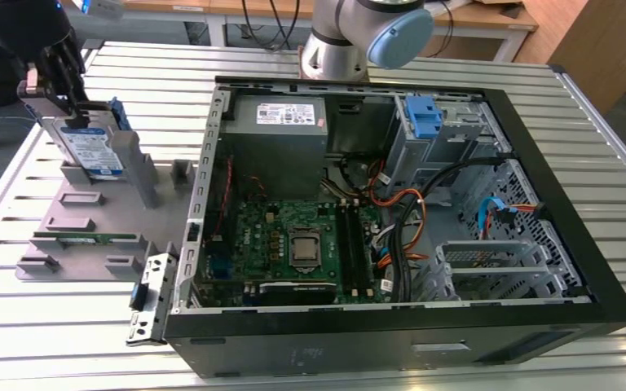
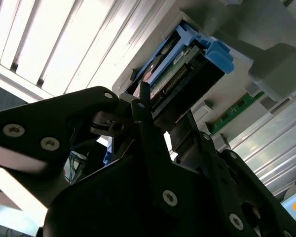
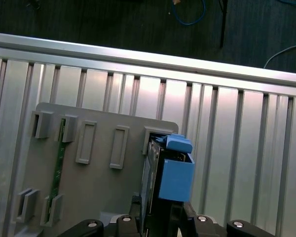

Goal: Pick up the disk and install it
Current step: 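Pick up the disk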

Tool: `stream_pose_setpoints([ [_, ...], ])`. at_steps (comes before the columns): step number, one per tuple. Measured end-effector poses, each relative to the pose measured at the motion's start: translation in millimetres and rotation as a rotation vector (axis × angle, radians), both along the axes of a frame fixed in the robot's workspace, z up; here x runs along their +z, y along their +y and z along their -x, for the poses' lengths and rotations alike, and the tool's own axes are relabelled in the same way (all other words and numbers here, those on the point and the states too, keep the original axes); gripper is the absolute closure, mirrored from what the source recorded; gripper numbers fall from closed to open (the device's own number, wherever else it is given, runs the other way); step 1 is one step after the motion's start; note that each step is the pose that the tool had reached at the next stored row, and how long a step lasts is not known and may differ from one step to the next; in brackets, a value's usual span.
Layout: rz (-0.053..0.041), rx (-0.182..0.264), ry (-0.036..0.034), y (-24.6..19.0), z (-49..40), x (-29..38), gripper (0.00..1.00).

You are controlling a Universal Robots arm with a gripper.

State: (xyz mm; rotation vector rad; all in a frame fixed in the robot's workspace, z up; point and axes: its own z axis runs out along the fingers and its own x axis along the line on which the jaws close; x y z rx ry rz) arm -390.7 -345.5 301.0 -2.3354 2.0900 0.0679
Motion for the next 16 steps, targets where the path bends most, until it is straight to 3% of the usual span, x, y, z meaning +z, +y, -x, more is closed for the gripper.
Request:
stream_pose_setpoints([
  [2, 0.0001, -0.006, 0.0, 0.0, 0.0, 0.0, 0.58],
  [7, 0.0001, -0.073, 0.0001, 0.0, 0.0, -0.4, 0.58],
  [12, -0.0001, -0.077, -0.0008, 0.0, 0.0, -0.3, 0.58],
  [16, -0.0063, -0.077, -0.0077, 0.0, 0.1, -0.4, 0.58],
])
